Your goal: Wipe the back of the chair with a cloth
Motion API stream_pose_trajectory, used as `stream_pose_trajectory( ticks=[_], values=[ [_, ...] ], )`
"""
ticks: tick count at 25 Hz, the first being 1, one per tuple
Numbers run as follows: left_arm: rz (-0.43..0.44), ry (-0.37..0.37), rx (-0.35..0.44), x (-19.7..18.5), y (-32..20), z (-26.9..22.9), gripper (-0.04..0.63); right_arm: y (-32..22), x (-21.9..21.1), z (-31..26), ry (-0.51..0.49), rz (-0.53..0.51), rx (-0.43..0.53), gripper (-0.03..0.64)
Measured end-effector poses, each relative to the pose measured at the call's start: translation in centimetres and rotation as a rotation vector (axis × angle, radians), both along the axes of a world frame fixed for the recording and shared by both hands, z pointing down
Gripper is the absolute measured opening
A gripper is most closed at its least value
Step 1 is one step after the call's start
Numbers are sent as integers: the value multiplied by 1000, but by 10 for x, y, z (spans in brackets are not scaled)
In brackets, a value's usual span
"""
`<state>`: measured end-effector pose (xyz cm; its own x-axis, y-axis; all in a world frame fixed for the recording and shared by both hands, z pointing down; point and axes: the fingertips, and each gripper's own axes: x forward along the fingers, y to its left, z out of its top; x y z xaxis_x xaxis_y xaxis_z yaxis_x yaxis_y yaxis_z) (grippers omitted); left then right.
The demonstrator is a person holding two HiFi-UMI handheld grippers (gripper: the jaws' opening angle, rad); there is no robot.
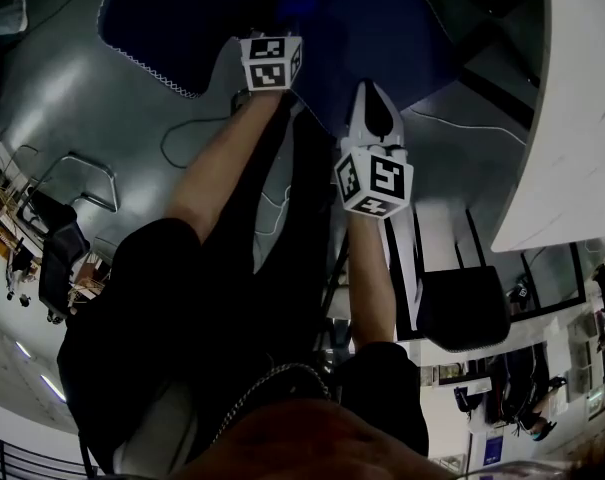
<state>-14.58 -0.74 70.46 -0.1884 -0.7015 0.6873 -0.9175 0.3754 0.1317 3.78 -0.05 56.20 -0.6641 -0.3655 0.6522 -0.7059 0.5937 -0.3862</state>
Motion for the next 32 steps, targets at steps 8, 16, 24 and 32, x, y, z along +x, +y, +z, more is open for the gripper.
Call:
stream_pose_trajectory(
  ticks=[8, 16, 24, 32],
  values=[
    [-79, 20, 205, -4, 2, -125, 54, 6, -30, -18, -46, -24, 1, 3],
    [-292, -23, 468, -47, 33, -284, 54, 15, -57, -39, -78, -66, 15, 3],
    [-432, -124, 488, -88, 58, -317, 48, 21, -52, -37, -68, -89, 1, 3],
    [-449, -145, 470, -83, 52, -285, 48, 18, -48, -30, -63, -95, -8, 3]
  ],
)
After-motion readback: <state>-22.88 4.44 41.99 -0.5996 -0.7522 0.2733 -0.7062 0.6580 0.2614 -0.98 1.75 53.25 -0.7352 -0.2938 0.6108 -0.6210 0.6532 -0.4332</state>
